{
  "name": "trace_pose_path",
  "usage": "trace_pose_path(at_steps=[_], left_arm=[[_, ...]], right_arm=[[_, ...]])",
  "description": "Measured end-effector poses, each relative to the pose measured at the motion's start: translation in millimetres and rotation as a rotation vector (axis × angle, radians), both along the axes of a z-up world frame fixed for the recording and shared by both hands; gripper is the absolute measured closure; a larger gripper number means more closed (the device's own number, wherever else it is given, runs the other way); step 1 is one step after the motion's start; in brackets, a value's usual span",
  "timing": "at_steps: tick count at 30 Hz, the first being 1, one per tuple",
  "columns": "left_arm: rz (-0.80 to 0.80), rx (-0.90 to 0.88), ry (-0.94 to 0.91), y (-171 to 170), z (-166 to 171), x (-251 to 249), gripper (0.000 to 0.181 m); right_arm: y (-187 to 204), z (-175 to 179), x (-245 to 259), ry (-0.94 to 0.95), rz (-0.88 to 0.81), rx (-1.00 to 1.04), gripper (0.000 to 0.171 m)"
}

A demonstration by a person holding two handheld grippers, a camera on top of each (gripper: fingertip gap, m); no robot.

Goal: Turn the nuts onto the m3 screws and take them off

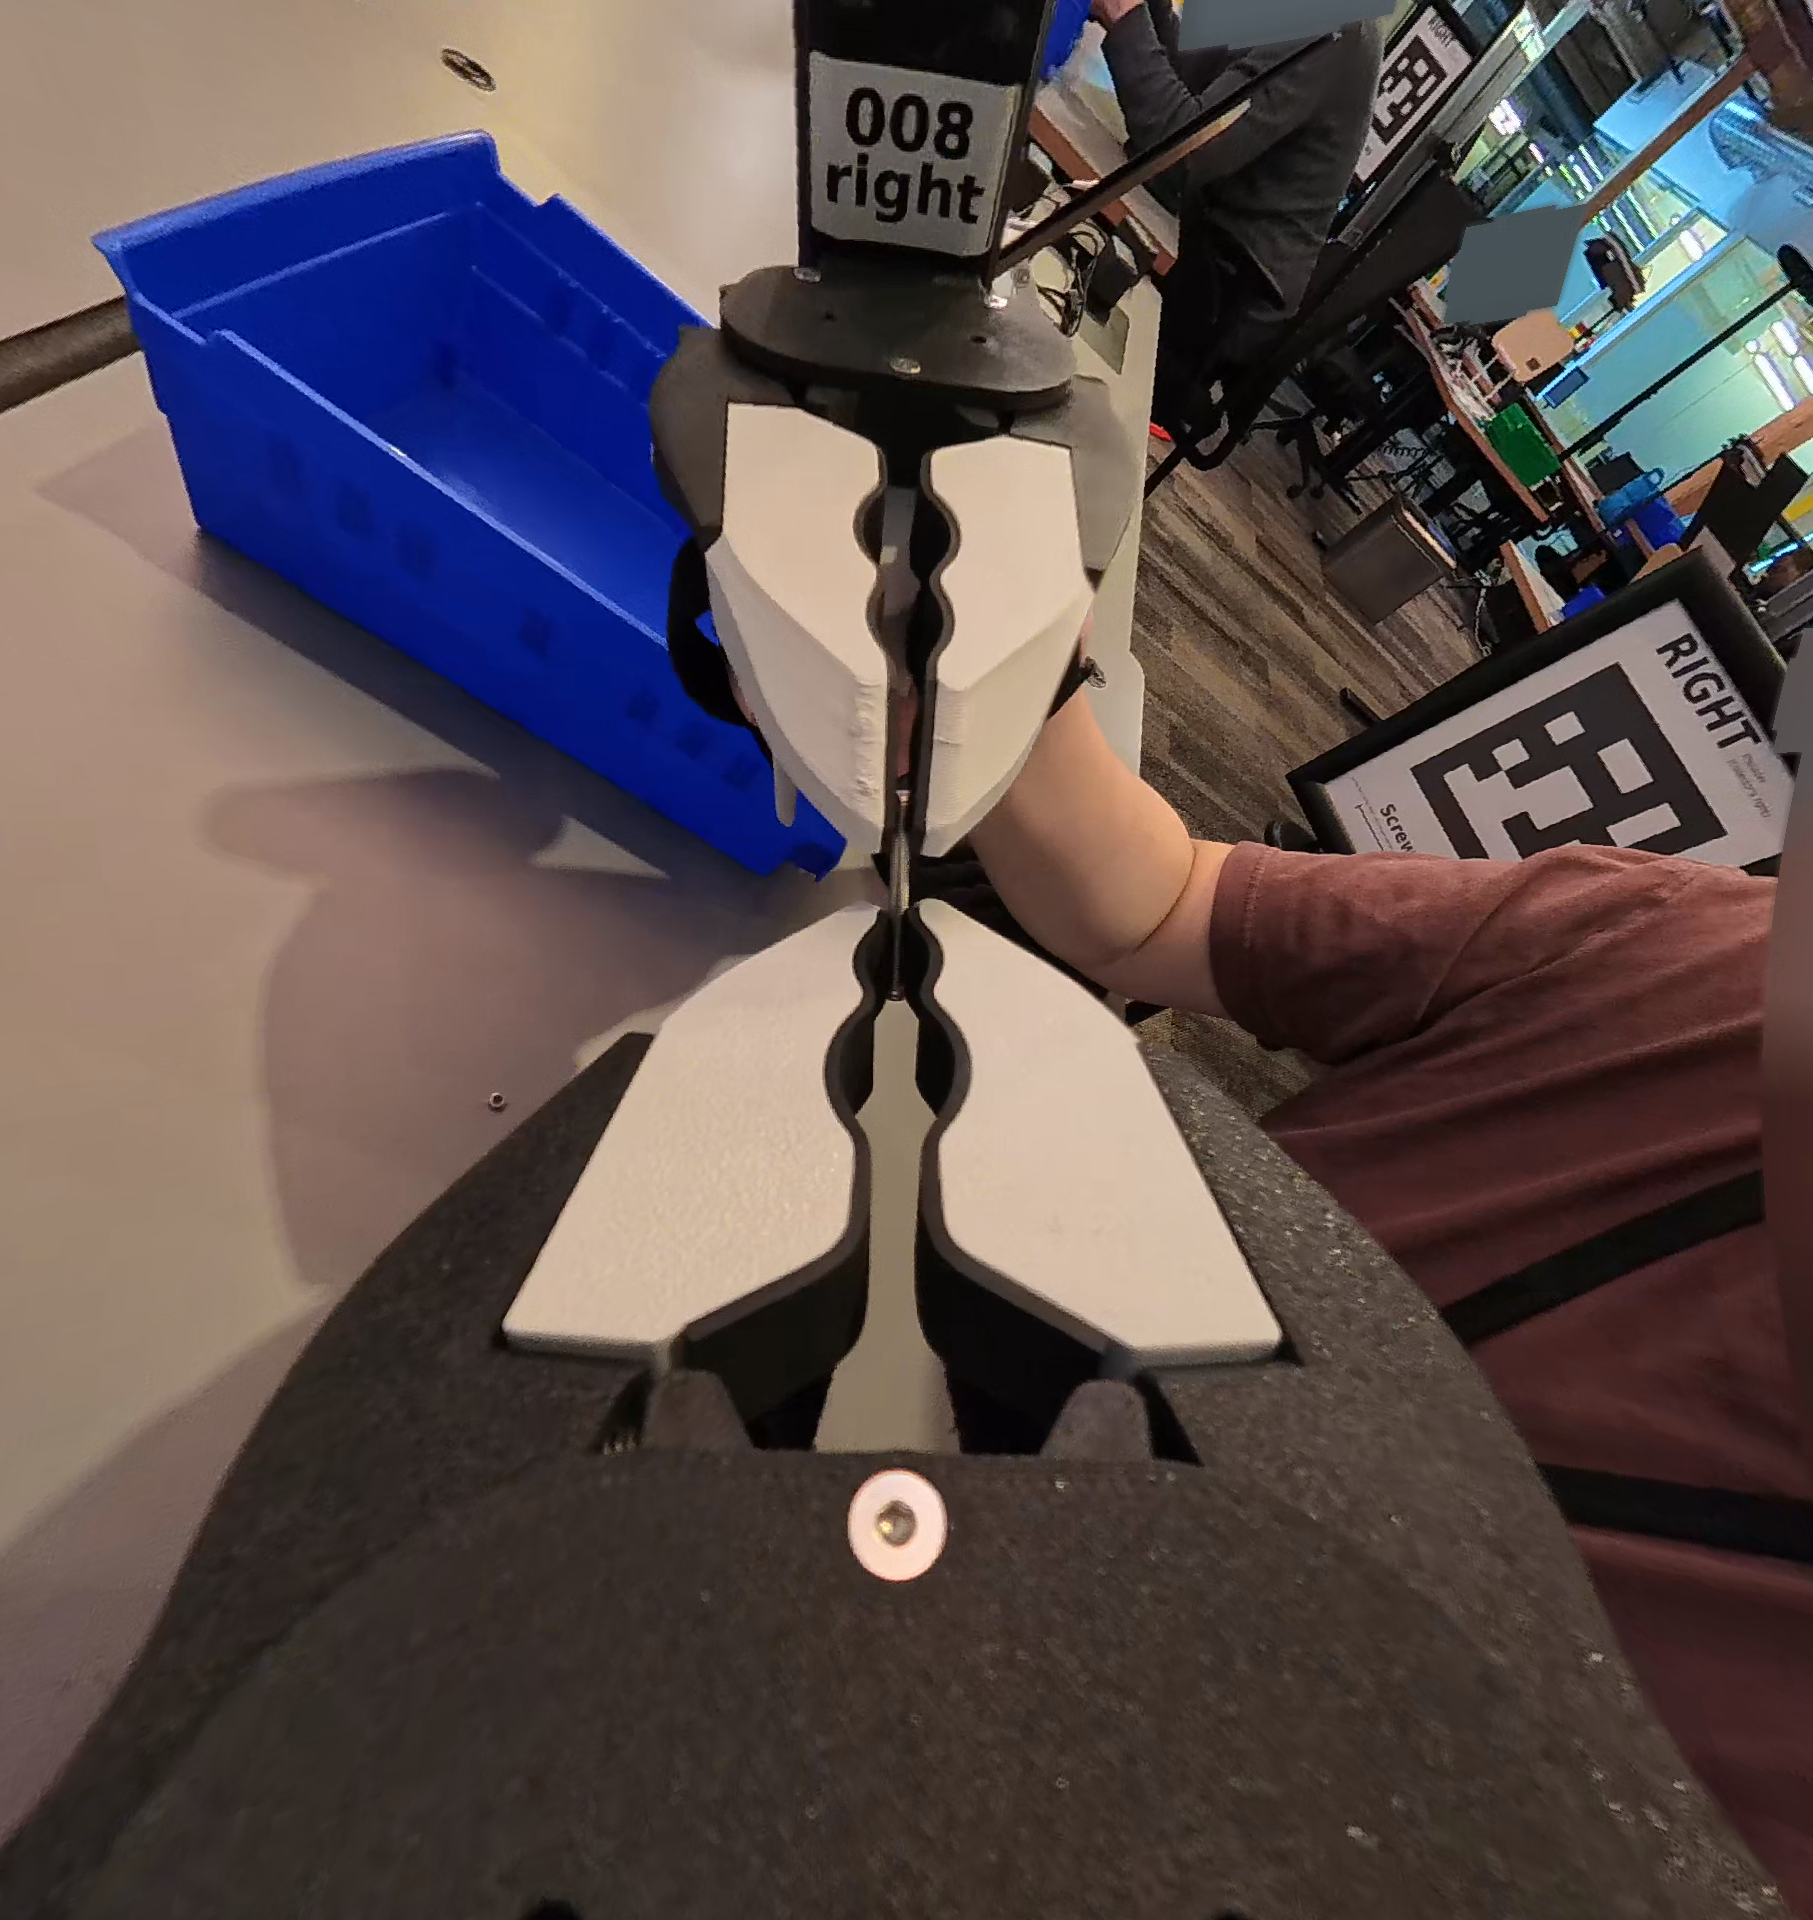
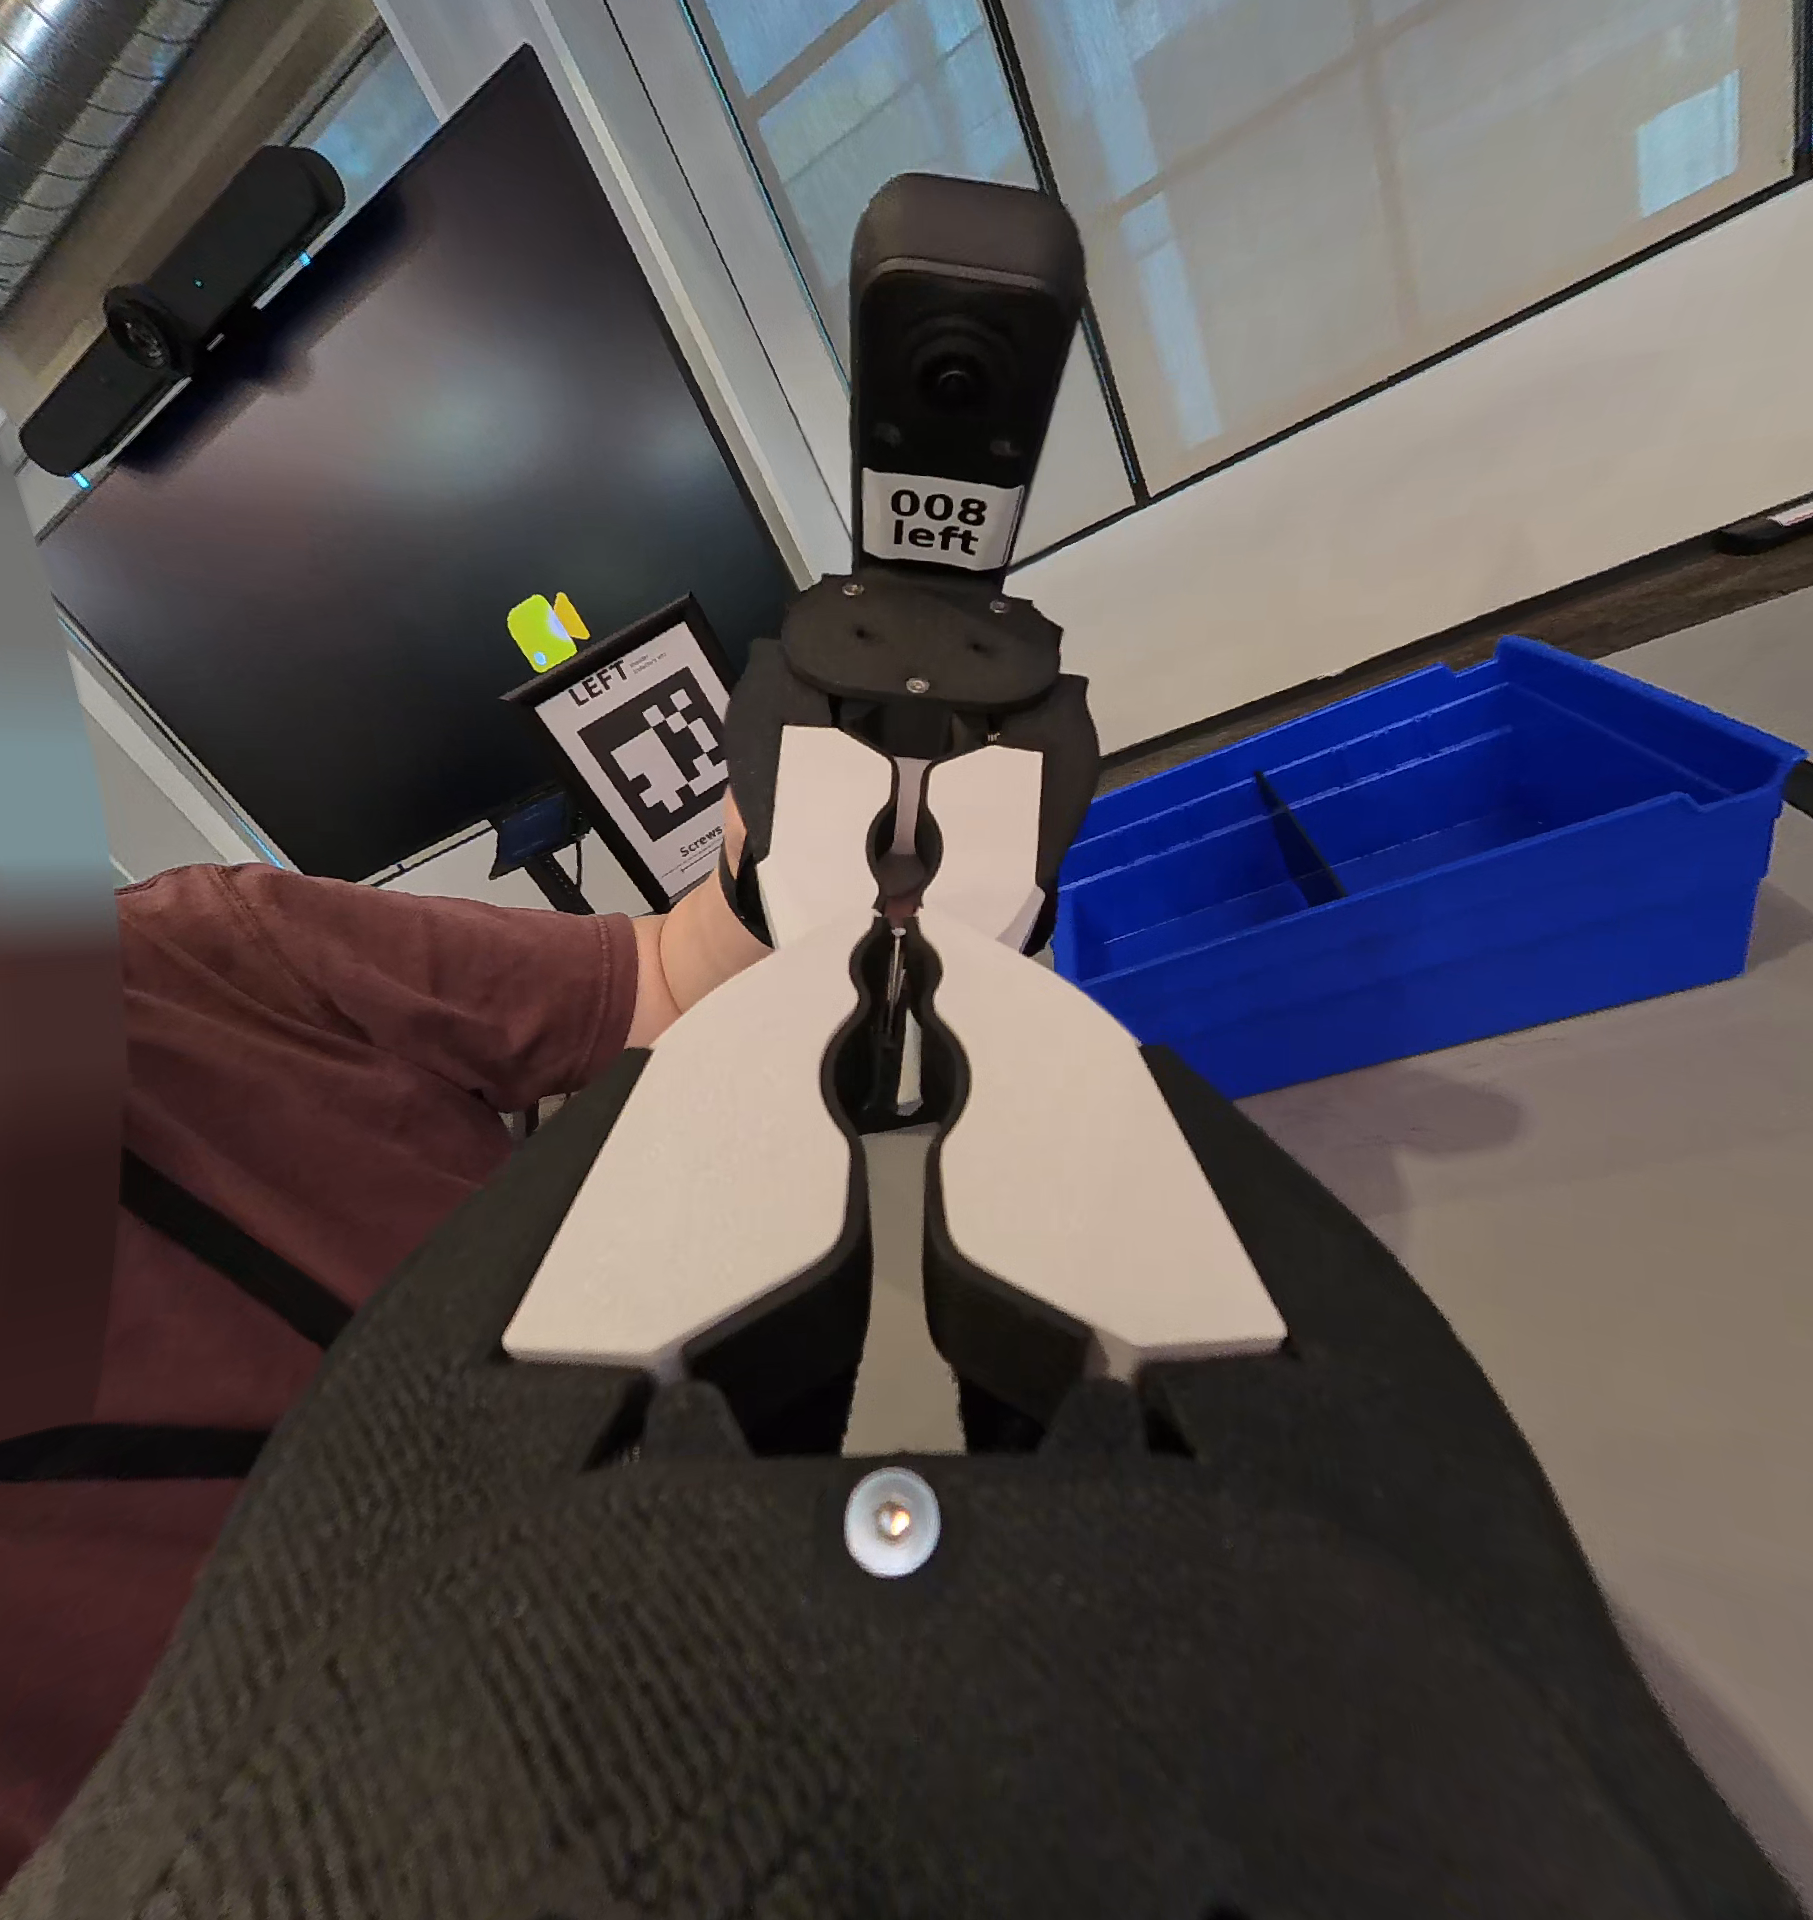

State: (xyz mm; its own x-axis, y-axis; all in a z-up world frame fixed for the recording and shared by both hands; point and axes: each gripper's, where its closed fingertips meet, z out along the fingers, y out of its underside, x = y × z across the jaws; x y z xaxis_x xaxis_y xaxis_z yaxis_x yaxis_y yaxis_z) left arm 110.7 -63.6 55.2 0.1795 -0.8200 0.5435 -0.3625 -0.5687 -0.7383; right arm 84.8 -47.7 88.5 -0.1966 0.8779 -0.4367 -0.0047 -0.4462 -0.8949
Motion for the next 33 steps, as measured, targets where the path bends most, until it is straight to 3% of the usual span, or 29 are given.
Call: trace_pose_path(at_steps=[7, 21, 24, 29, 33], left_arm=[[0.003, -0.115, -0.049, 1, 0, 0, 0.18], [0.008, -0.149, -0.06, 2, -3, -2, 0.18], [0.003, -0.103, -0.069, 0, 1, -4, 0.18], [0.049, 0.174, -0.009, 7, 3, -18, 0.179], [0.051, 0.232, -0.005, 12, 10, -34, 0.179]], right_arm=[[4, -4, -1, -0.005, -0.003, -0.044, 0.168], [9, -9, -3, -0.016, -0.01, -0.076, 0.166], [11, -5, -1, -0.037, -0.041, -0.022, 0.145], [6, 5, 19, -0.133, -0.179, 0.305, 0.141], [21, -30, 27, -0.404, -0.267, 0.4, 0.136]])
